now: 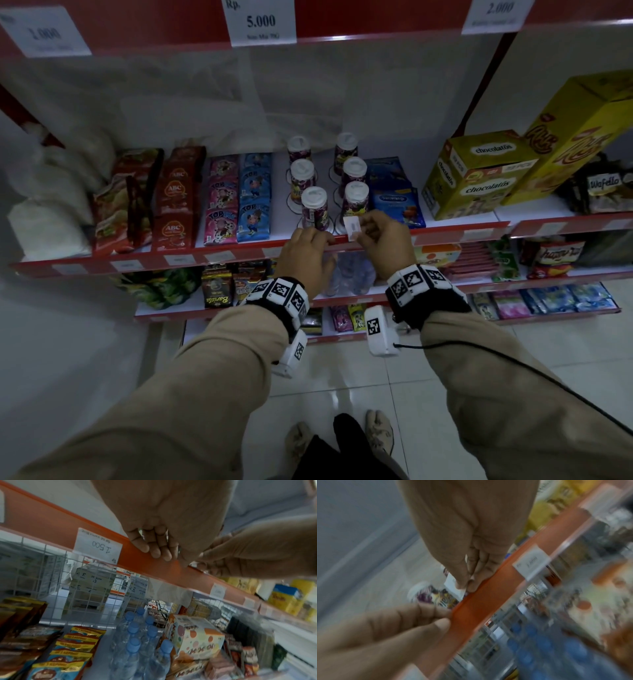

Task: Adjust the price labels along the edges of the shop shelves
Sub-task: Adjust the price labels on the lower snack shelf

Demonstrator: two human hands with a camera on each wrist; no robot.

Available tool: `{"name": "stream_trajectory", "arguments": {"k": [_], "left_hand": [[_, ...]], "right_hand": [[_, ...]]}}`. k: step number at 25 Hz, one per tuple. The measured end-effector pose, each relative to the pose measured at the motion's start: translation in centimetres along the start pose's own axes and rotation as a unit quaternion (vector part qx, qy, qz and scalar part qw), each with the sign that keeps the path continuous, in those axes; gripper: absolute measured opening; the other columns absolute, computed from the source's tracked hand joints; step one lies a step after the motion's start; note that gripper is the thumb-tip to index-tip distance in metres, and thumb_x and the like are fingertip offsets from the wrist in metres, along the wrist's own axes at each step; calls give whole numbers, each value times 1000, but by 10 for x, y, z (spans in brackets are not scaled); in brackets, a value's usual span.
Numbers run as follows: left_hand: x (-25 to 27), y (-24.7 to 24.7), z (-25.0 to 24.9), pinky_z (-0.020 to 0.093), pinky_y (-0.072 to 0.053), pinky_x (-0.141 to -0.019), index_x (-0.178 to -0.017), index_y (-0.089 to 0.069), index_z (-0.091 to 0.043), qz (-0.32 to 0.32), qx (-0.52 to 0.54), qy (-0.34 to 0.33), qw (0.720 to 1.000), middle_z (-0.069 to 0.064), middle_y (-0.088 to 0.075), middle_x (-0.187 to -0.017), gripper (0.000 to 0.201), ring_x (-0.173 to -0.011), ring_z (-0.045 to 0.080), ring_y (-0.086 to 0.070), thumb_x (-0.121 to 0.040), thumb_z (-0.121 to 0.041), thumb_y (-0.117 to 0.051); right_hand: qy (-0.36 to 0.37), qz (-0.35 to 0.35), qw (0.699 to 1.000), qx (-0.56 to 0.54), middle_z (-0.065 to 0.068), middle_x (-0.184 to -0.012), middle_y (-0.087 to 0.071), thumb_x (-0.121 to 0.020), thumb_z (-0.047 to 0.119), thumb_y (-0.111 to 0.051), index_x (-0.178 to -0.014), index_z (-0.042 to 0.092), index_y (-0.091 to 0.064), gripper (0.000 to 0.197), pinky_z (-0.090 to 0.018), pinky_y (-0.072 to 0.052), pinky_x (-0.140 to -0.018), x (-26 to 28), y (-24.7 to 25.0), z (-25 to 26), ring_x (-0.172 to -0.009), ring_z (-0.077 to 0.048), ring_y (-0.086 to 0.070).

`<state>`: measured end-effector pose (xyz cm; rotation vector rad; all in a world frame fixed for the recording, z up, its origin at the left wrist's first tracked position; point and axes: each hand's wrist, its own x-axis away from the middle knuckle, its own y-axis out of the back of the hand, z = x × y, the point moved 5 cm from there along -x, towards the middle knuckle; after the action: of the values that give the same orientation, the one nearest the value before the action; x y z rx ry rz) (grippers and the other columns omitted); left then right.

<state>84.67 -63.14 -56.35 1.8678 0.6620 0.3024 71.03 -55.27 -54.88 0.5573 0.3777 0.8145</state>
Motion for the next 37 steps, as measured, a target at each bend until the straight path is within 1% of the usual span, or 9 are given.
{"name": "stream_trajectory", "arguments": {"k": [4,8,10,13,17,22,25,31,37], "left_hand": [[-3,4,3,39,-41,-88,-111,-64,-8,-37,77,17,996,13,-62,-108,28,-106,30,-49,-95,-29,-52],[-4,6,6,37,-41,-82,-104,-63,-6,-48,101,23,993,13,-63,-103,21,-102,30,-49,-95,-23,-53],[-5,4,6,39,-40,-81,-101,-61,-5,-39,81,19,996,14,-61,-103,16,-101,32,-47,-93,-17,-54],[-5,5,3,41,-39,-83,-99,-59,-4,-21,55,13,998,14,-58,-104,13,-103,32,-46,-91,-12,-53],[-4,6,2,42,-39,-86,-107,-58,-6,4,32,6,999,14,-56,-110,20,-107,30,-44,-89,-11,-52],[1,9,1,38,-40,-87,-115,-55,-12,10,31,3,999,9,-57,-114,28,-109,27,-45,-88,-17,-56],[1,12,7,36,-40,-84,-120,-52,-12,4,38,22,999,8,-60,-110,33,-105,26,-48,-87,-17,-55],[2,6,8,43,-43,-85,-125,-54,-15,22,-15,-4,1000,10,-51,-118,38,-111,30,-43,-87,-17,-56],[0,0,8,38,-40,-80,-122,-57,-16,25,-78,-8,997,10,-48,-115,37,-108,29,-42,-86,-22,-56]], "right_hand": [[-138,4,958,-250,-16,-78,-63,-83,-10,-63,-98,-11,-59,16,-28,-52,-68,10,-17,-6,-67,-20,-59],[-179,21,935,-305,-17,-77,-63,-82,-11,-64,-109,-12,-56,28,-40,-55,-75,18,-32,-7,-71,-25,-61],[-155,22,956,-247,-16,-82,-65,-81,-6,-66,-109,-3,-58,29,-42,-54,-80,19,-31,-5,-76,-25,-62],[-31,-5,996,-87,-8,-95,-68,-83,6,-65,-111,9,-61,28,-33,-53,-77,17,-15,5,-81,-20,-63],[124,46,983,125,-13,-97,-69,-84,2,-57,-101,7,-68,21,-38,-49,-77,12,-5,19,-90,-32,-61],[73,-5,995,72,-9,-89,-70,-86,4,-58,-97,9,-65,13,-37,-52,-73,6,3,9,-82,-25,-63],[66,23,992,107,-12,-90,-67,-87,7,-57,-97,11,-64,13,-40,-48,-76,5,-6,6,-89,-28,-57],[114,35,979,164,-17,-99,-61,-79,-4,-57,-95,4,-66,20,-40,-41,-80,7,-14,8,-97,-34,-50],[142,58,957,247,-17,-103,-58,-79,9,-63,-104,6,-63,25,-42,-42,-82,10,-17,5,-97,-35,-48]]}}
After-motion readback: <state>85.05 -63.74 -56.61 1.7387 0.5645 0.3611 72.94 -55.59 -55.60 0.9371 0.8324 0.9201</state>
